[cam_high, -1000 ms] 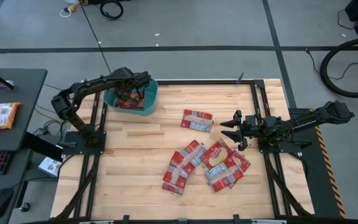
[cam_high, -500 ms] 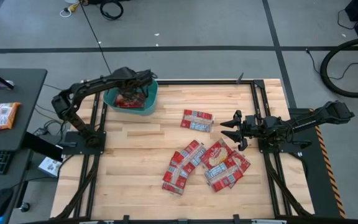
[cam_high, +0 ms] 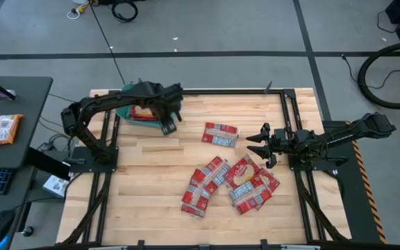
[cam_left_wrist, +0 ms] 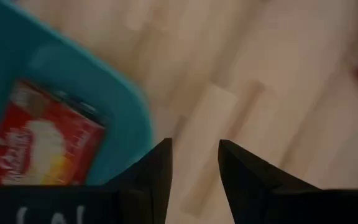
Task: Sort popcorn bags into baskets
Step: Put the popcorn sachet into the bin
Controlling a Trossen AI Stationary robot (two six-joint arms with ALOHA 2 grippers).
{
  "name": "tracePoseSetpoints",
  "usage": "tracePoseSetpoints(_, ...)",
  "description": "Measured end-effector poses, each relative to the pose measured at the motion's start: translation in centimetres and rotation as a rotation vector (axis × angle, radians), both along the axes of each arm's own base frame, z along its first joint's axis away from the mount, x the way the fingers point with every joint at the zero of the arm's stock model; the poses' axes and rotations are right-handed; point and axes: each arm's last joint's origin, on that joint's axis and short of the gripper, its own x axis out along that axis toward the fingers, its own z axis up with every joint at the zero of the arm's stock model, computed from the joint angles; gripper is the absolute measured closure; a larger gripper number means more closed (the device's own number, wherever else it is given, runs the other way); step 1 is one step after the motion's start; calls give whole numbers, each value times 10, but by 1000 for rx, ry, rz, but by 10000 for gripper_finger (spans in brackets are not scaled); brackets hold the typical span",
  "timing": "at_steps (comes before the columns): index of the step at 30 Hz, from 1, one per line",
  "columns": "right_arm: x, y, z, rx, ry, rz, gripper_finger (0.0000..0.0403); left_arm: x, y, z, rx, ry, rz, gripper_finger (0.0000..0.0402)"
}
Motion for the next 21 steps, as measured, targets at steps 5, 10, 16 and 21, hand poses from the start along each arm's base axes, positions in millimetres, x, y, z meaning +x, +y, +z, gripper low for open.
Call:
tracePoseSetpoints(5, 0, 0, 0, 0, 1, 0, 214, 6, -23, -5, -61, 50, -95, 269)
tracePoseSetpoints(10, 0, 0, 0, 6, 0, 1, 214, 9, -26, -23, -81, 193, -62, 269)
tracePoseSetpoints(16, 0, 0, 0, 6, -1, 3, 214, 11, -15, -44, 32, 371, -56, 269)
tracePoseSetpoints(21, 0, 0, 0, 5, -1, 3, 214, 20, -5, -60, 56, 385, -76, 269)
